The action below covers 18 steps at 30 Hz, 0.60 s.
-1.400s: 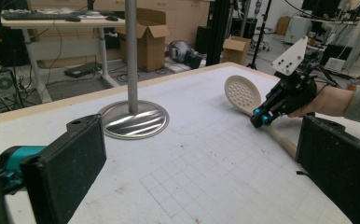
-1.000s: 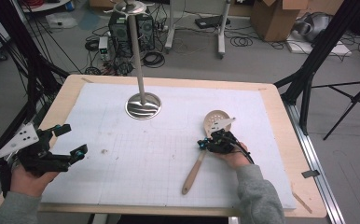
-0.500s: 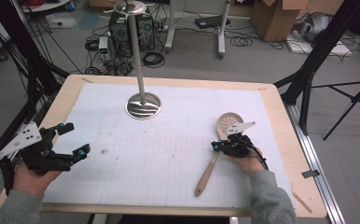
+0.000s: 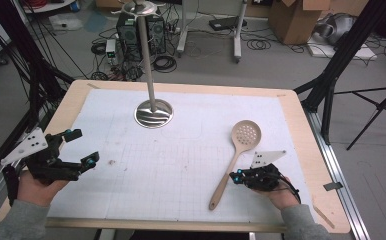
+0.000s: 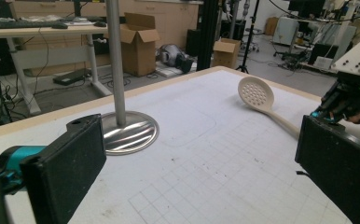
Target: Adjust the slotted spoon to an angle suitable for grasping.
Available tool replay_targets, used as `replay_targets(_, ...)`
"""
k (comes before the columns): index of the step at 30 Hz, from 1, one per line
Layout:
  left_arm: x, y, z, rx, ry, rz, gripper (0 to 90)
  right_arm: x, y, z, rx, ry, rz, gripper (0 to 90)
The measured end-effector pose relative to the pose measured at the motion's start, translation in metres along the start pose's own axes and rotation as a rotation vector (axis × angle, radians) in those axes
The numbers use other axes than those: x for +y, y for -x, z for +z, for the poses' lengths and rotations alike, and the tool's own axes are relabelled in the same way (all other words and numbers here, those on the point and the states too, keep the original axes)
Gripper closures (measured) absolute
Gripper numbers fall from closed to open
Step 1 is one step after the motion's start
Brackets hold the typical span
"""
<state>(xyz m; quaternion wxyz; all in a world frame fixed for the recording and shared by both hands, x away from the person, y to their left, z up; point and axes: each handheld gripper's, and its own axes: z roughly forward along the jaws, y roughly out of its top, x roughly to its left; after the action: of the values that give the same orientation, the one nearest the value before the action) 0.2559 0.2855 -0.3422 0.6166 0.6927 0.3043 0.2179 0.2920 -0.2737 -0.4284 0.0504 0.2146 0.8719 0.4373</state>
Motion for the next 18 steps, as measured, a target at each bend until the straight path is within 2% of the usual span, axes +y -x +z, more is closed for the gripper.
replay_targets(1,0.001,0.000,0.002,-0.003,-0.003,0.000,2.2,-0.004,-0.005,0.004,0.019,-0.020,0.003,90.0)
replay_targets(6,0.001,-0.002,0.005,-0.008,-0.004,-0.003,2.2,-0.009,-0.012,0.013,0.034,-0.062,-0.016,90.0)
replay_targets(7,0.000,-0.003,0.006,-0.008,-0.008,-0.002,2.2,-0.008,-0.014,0.017,0.027,-0.064,-0.031,90.0)
replay_targets(10,-0.001,-0.003,0.006,-0.005,-0.009,-0.009,2.2,-0.006,-0.015,0.020,0.024,-0.060,-0.026,90.0)
replay_targets(18,0.000,-0.001,0.005,0.001,-0.009,-0.001,2.2,0.011,-0.017,0.038,-0.031,-0.076,-0.043,90.0)
